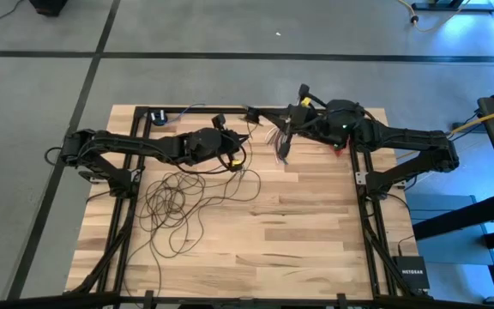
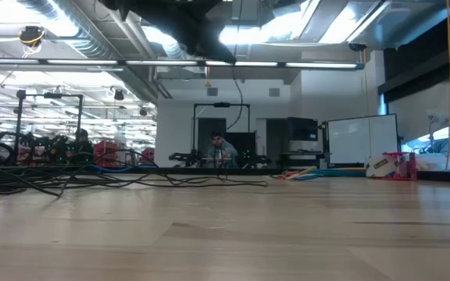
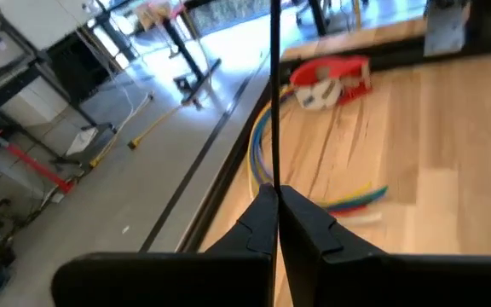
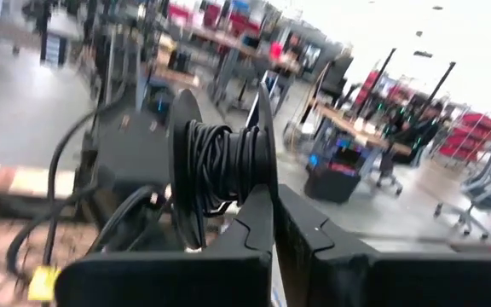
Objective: Coiling cords
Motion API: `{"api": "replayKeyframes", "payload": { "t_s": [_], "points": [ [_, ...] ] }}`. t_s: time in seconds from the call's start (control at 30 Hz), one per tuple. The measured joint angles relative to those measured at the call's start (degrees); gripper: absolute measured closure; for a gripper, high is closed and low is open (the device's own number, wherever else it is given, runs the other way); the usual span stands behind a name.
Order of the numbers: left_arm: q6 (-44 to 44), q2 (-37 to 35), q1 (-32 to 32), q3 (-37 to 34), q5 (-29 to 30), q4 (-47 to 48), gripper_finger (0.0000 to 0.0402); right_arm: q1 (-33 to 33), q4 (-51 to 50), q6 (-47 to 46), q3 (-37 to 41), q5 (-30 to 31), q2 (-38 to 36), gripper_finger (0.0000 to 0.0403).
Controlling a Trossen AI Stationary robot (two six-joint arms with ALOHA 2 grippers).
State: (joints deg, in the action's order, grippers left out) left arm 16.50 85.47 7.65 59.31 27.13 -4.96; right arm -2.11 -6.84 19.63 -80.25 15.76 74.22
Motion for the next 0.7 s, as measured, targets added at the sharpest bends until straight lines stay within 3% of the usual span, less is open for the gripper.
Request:
{"api": "replayKeyframes", "payload": {
  "t_s": [0.13,0.37,0.7],
  "points": [
    [-1.77,-0.62,1.09,-0.03,4.22,3.72,0.0401,0.01,-8.49,-0.06,-0.02,0.22,0.02,0.0400],
    [-6.92,-3.79,2.66,-0.01,6.41,10.93,0.0401,-0.09,-21.56,-1.33,2.05,0.81,0.48,0.0400],
    [-10.60,-6.51,3.04,0.08,6.58,18.53,0.0401,-0.11,-24.03,-2.41,8.37,4.11,0.61,0.0400]
  ]
}}
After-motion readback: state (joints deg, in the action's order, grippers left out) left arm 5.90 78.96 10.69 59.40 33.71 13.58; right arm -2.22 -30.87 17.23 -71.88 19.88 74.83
